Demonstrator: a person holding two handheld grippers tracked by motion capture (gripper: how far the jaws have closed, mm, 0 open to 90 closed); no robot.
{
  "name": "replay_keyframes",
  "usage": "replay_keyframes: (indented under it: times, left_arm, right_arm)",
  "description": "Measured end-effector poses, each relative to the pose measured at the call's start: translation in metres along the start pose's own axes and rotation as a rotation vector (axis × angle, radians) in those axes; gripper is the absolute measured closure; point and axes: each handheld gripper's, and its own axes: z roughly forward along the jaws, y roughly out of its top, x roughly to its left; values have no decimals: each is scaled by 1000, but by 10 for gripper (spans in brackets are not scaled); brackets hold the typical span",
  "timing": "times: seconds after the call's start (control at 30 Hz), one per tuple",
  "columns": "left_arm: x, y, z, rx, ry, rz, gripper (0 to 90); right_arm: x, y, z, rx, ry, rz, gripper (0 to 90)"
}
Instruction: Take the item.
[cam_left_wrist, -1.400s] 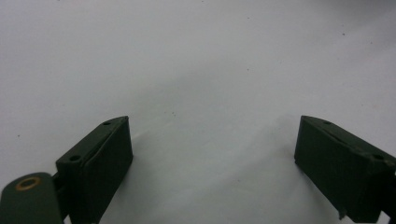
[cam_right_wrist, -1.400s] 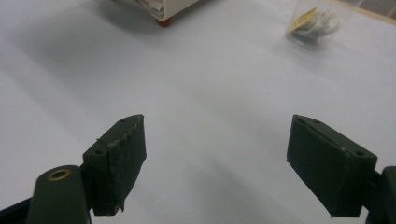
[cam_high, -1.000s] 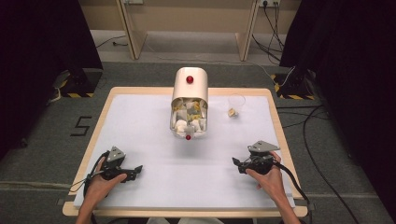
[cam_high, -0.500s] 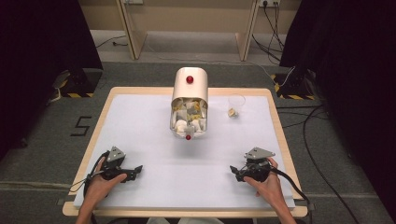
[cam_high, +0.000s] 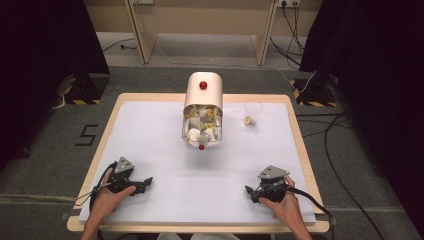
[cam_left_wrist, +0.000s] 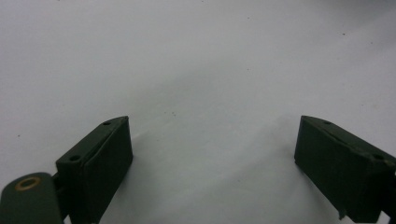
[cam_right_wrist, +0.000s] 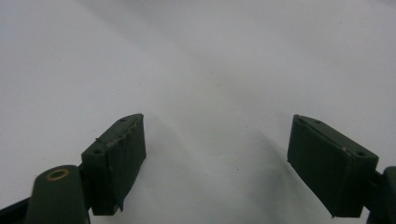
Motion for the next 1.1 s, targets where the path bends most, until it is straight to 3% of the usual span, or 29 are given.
replay_keyframes:
  times: [0.17, 0.2, 1.1]
  left_arm:
    - [0, 0, 0, 0, 0, 0, 104]
    - [0, 0, 0, -1, 0, -1, 104]
    - [0, 0, 0, 0, 0, 0, 104]
  right_arm:
    - [2, -4, -2, -8, 15, 35, 202]
    - [-1, -8, -2, -20, 37, 72, 199]
    - [4, -13, -5, -35, 26, 73, 188]
